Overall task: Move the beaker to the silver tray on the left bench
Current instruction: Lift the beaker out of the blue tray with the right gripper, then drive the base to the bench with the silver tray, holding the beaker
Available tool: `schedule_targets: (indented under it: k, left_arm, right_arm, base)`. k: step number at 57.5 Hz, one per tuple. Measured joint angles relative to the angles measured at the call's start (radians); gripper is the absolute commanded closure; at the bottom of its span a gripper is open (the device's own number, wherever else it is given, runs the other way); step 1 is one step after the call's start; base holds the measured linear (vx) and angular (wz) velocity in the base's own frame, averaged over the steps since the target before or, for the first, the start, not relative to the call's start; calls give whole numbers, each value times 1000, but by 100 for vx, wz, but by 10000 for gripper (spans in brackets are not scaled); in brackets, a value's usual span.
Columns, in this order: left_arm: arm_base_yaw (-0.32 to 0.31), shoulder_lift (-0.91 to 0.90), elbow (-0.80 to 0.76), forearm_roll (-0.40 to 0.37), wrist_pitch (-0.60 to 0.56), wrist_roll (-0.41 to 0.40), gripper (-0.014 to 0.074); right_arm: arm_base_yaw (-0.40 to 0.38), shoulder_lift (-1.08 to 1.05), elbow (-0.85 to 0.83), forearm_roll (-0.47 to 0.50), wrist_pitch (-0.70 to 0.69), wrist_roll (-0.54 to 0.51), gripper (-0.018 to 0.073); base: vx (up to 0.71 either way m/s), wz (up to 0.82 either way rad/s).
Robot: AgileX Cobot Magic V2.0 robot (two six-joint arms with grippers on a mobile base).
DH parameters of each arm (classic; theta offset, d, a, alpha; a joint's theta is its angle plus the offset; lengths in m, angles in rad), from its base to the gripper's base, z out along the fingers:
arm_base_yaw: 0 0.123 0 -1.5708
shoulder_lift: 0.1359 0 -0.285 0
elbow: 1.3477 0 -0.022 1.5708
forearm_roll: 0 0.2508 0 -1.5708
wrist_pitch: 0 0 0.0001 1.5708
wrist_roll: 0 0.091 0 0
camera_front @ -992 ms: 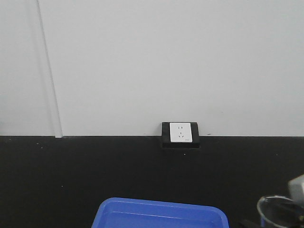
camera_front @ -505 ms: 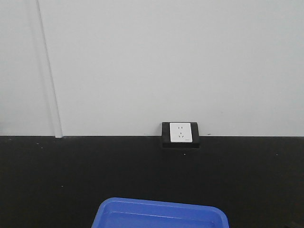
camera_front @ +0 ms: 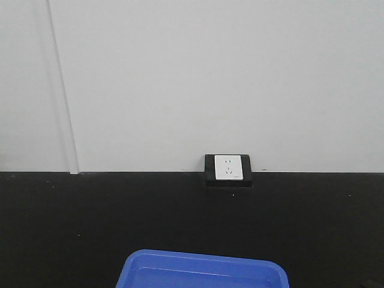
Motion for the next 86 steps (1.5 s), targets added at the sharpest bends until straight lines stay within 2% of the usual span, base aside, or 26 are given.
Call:
schedule_targets:
  k: [31, 86]
  left_arm:
    - [0, 0, 0, 0, 0, 0, 595]
    - [0, 0, 0, 0, 0, 0, 595]
  right_arm:
    - [0, 0, 0, 0, 0, 0, 567]
    - [0, 0, 0, 0, 0, 0, 567]
  base:
    - [-4, 0]
    - [-23, 4]
